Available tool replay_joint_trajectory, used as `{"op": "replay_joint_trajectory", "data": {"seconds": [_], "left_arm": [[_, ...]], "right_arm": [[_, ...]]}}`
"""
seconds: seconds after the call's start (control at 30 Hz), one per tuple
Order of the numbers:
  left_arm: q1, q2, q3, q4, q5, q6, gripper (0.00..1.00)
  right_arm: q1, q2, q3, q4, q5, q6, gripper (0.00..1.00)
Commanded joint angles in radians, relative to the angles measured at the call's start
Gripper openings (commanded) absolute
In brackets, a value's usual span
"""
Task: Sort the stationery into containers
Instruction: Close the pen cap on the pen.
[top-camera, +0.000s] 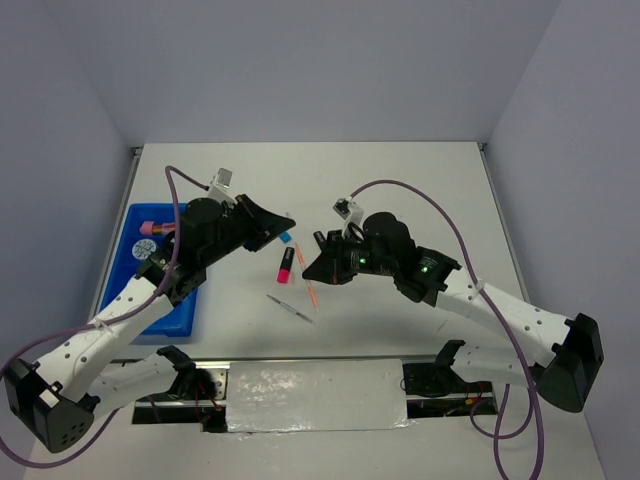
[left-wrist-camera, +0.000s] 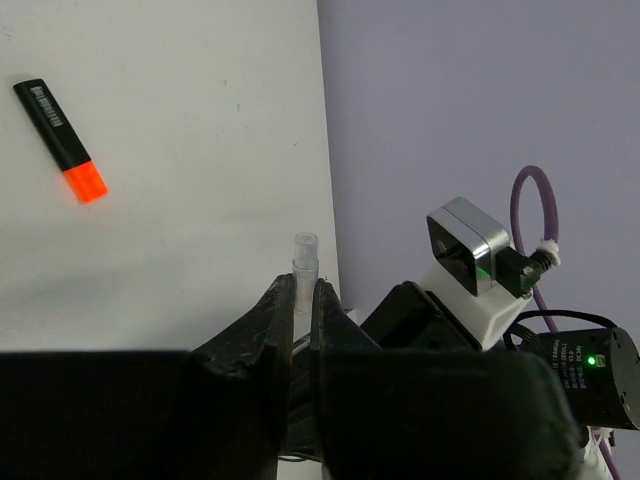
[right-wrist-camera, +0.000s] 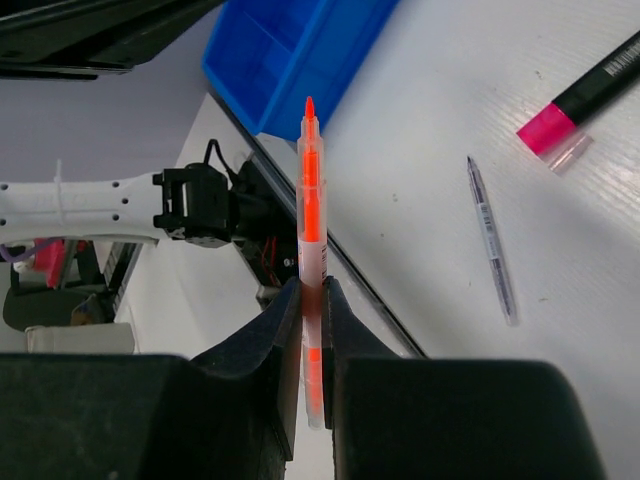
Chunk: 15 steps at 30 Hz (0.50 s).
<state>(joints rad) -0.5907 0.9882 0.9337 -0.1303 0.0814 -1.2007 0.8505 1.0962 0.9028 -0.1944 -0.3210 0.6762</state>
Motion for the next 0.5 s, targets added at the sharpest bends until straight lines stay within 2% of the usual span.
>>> {"op": "replay_joint_trajectory", "data": {"seconds": [0.0, 0.47], "left_arm": [[0.003, -0.019, 0.016, 0.058, 0.021, 0.035, 0.0], [0.003, 0.004, 0.019, 0.051, 0.035, 0.075, 0.0]], "right_arm": [[-0.008, 0.007, 0.024, -0.013, 0.033, 0.002, 0.0], [-0.03, -0.002, 0.05, -0.007, 0.034, -0.024, 0.0]]}}
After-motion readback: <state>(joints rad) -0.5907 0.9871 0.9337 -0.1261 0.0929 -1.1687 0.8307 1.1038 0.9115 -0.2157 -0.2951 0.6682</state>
